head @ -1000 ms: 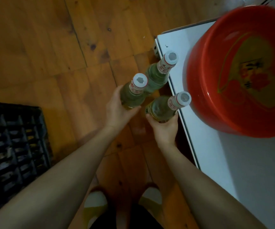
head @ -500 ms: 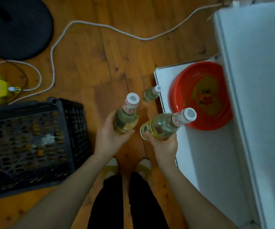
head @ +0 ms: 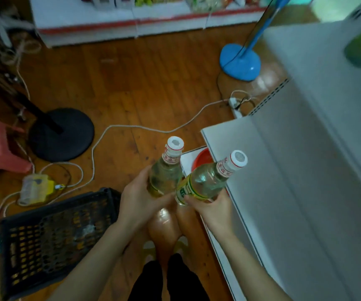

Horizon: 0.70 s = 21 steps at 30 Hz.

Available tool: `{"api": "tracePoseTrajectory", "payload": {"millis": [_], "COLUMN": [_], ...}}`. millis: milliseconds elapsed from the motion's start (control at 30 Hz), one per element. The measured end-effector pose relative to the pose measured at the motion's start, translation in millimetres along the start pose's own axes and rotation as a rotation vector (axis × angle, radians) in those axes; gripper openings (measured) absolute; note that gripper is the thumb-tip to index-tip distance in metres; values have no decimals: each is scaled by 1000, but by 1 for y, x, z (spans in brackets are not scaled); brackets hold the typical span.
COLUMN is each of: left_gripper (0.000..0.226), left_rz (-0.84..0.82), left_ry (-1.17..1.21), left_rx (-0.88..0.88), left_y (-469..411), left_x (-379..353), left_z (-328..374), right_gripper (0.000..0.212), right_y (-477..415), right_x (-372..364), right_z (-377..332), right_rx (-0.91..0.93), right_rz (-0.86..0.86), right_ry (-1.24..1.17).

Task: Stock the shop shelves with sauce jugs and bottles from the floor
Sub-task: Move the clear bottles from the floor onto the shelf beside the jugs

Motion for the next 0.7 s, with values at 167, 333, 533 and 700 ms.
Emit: {"api": "tracePoseTrajectory", "payload": {"millis": [167,333,533,700], "left_gripper": [81,84,80,87], "left_rz": [-36,-26,-30,-77], "left_ry": [-36,-95,-102,-59], "left_rx": [-130,-264,-418,-481], "left_y": [-23,-57,-87,-111], "left_x": [16,16,-2,-30], "left_z": [91,187,281,327], "right_gripper": [59,58,61,57], "right_y": [4,-7,-21,-33], "right_x": [54,118,174,208], "right_z": [-79,-145,-200,-225], "right_rx": [102,224,350,371], "right_rz": [104,177,251,335], "right_ry": [-76,-148,-147,-169]}}
Point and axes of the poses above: each hand's wrist, its own y-axis away from the middle knuckle, its own x-axis out of the back of the hand, z = x × y, the point moved 6 cm from there along -y, towards the middle knuckle, and after that the axes turned 10 degrees about z, right-handed, at the moved point
